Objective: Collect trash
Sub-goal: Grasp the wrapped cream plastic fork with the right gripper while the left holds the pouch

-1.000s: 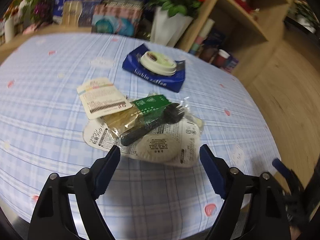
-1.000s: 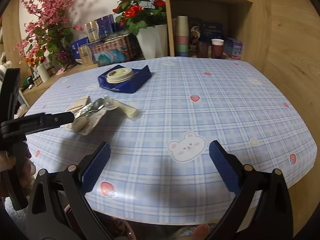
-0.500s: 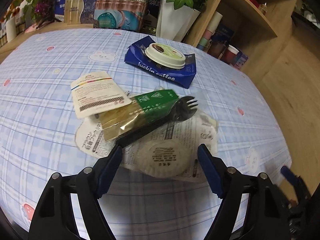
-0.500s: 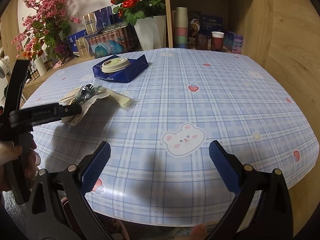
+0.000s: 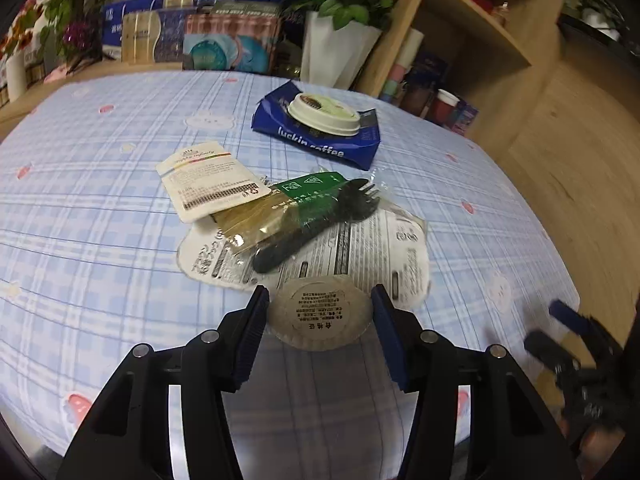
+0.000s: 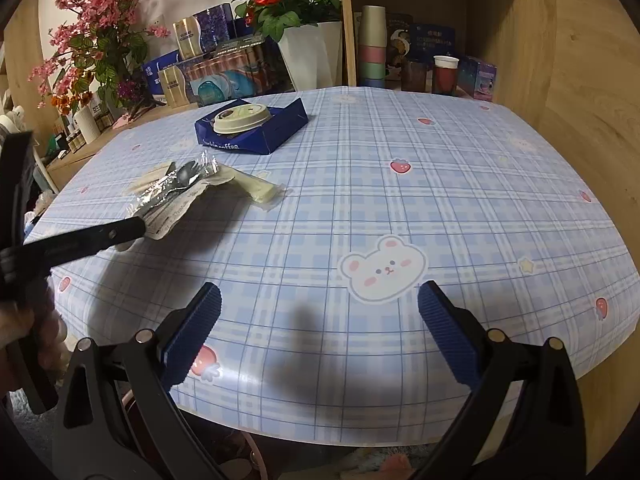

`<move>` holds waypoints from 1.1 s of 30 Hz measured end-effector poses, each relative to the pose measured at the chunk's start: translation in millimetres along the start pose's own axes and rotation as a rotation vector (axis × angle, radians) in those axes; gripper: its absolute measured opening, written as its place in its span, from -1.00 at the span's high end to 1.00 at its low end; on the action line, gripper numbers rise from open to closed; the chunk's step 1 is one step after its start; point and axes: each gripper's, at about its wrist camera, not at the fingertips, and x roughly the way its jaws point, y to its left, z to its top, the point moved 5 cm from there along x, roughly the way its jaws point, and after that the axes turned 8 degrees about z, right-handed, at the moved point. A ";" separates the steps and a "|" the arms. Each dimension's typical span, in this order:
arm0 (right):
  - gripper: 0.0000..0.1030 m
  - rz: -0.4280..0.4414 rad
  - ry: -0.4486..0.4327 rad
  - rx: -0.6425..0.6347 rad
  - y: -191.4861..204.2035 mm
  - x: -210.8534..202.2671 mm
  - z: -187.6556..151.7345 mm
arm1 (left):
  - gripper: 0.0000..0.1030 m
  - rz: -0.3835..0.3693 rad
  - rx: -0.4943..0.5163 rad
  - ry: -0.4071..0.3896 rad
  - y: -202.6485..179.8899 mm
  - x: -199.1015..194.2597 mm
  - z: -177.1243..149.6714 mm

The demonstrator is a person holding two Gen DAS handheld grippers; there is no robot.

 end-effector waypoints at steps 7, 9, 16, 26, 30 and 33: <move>-0.89 -0.004 0.046 -0.118 9.6 13.0 11.4 | 0.00 -0.001 -0.041 -0.041 22.9 -29.3 -2.9; -0.88 -0.029 0.083 -0.186 9.8 26.3 20.9 | 0.00 0.001 -0.050 -0.047 29.0 -35.6 -2.5; -0.80 -0.004 0.170 -0.434 28.4 80.7 57.6 | 0.00 0.008 -0.079 -0.082 47.0 -52.7 1.5; -0.53 0.100 0.273 -0.514 66.2 151.8 90.4 | 0.00 -0.016 -0.123 -0.094 62.3 -64.1 -2.4; -0.53 0.138 0.281 -0.498 78.4 163.0 94.7 | 0.00 -0.011 -0.136 -0.096 69.8 -67.0 -4.5; -0.41 0.161 0.291 -0.457 80.5 170.5 96.2 | 0.00 -0.007 -0.141 -0.101 73.0 -68.4 -4.7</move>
